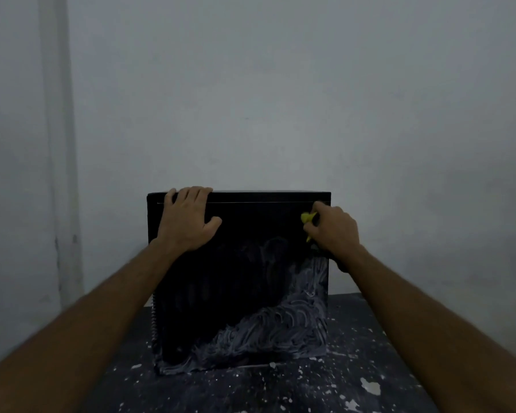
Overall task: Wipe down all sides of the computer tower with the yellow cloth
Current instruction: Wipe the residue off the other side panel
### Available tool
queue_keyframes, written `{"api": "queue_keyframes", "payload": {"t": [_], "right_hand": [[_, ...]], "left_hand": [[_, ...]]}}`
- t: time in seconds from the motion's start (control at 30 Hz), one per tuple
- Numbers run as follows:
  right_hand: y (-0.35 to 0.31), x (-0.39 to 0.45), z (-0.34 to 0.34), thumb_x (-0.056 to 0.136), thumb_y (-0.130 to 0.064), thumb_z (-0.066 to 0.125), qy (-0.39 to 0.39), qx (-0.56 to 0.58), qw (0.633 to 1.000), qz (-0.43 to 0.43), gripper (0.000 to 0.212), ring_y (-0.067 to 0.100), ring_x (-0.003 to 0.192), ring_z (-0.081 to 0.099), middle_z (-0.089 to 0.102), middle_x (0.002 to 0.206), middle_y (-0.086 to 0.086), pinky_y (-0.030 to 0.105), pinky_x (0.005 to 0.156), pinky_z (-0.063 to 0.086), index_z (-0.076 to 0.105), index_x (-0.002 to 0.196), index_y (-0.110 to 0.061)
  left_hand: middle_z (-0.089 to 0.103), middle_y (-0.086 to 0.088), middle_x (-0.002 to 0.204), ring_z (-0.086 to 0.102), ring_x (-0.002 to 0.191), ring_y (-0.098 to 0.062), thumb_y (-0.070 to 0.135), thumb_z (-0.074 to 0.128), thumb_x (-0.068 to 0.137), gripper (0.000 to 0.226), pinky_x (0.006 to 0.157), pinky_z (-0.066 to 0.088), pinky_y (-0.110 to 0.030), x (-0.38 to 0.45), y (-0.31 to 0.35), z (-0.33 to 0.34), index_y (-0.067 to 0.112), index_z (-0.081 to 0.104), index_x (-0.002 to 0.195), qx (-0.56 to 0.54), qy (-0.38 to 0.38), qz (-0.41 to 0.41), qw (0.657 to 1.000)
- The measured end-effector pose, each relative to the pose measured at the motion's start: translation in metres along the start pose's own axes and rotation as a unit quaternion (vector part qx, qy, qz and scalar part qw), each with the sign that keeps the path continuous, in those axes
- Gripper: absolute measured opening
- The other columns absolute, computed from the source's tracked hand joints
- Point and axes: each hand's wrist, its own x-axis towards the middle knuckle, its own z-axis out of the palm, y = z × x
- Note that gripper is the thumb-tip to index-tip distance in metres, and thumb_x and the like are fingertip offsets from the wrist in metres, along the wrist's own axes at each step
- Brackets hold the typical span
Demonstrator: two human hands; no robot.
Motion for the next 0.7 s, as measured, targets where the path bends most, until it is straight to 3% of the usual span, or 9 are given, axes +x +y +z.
{"api": "queue_keyframes", "payload": {"t": [0.07,0.17,0.3,0.43,0.57,0.67,0.7], "right_hand": [[0.0,0.001,0.0,0.091,-0.033,0.063,0.014,0.02,1.0,-0.005,0.024,0.029,0.066,0.055,0.057,0.077,0.005,0.034,0.054,0.042,0.05,0.101,-0.016],[0.002,-0.003,0.001,0.086,-0.038,0.066,-0.07,-0.019,0.996,-0.042,0.024,0.029,0.073,0.061,0.06,0.079,0.004,0.034,0.059,0.048,0.049,0.094,-0.023],[0.018,0.0,-0.003,0.091,-0.034,0.063,-0.002,0.002,1.0,0.005,0.023,0.029,0.069,0.056,0.059,0.078,0.006,0.034,0.056,0.042,0.047,0.096,-0.018],[0.026,-0.005,-0.001,0.087,-0.039,0.067,-0.083,-0.028,0.996,-0.017,0.022,0.027,0.074,0.061,0.061,0.08,0.003,0.031,0.057,0.042,0.054,0.095,-0.022],[0.036,-0.003,-0.005,0.09,-0.034,0.066,-0.007,0.024,1.0,0.017,0.021,0.028,0.068,0.058,0.06,0.078,0.005,0.031,0.055,0.039,0.056,0.1,-0.018],[0.039,-0.011,-0.001,0.088,-0.039,0.069,-0.098,-0.007,0.995,-0.016,0.022,0.025,0.073,0.063,0.062,0.079,0.002,0.031,0.057,0.044,0.061,0.098,-0.02],[0.042,-0.013,0.0,0.086,-0.038,0.07,-0.091,-0.02,0.996,-0.003,0.022,0.026,0.075,0.063,0.063,0.08,0.002,0.032,0.058,0.047,0.062,0.096,-0.02]], "left_hand": [[0.056,-0.006,0.14,0.046,0.132,-0.028,0.06,0.033,0.082,0.079,0.12,0.016,-0.053,0.001,0.002,0.002,0.014,0.049,0.144,0.0,0.0,-0.006,1.0],[0.056,-0.005,0.14,0.046,0.132,-0.026,0.059,0.035,0.082,0.078,0.121,0.016,-0.052,0.001,0.002,0.003,0.015,0.049,0.144,-0.005,0.008,-0.002,1.0],[0.056,-0.004,0.139,0.046,0.132,-0.026,0.058,0.037,0.082,0.076,0.12,0.018,-0.053,0.001,0.0,0.004,0.015,0.049,0.144,-0.008,0.013,0.002,1.0],[0.056,-0.005,0.14,0.046,0.133,-0.027,0.057,0.038,0.082,0.076,0.121,0.017,-0.054,0.0,-0.001,0.006,0.015,0.049,0.144,-0.006,0.019,0.005,1.0],[0.057,-0.005,0.14,0.046,0.133,-0.027,0.057,0.038,0.082,0.076,0.121,0.016,-0.053,0.0,-0.001,0.007,0.015,0.05,0.143,-0.01,0.023,0.001,1.0],[0.056,-0.005,0.14,0.046,0.133,-0.027,0.058,0.037,0.081,0.076,0.121,0.015,-0.053,0.001,-0.001,0.008,0.015,0.05,0.143,-0.014,0.024,0.002,1.0],[0.056,-0.005,0.14,0.045,0.134,-0.026,0.058,0.037,0.081,0.076,0.122,0.015,-0.053,0.001,-0.001,0.008,0.015,0.05,0.143,-0.014,0.024,0.002,1.0]]}}
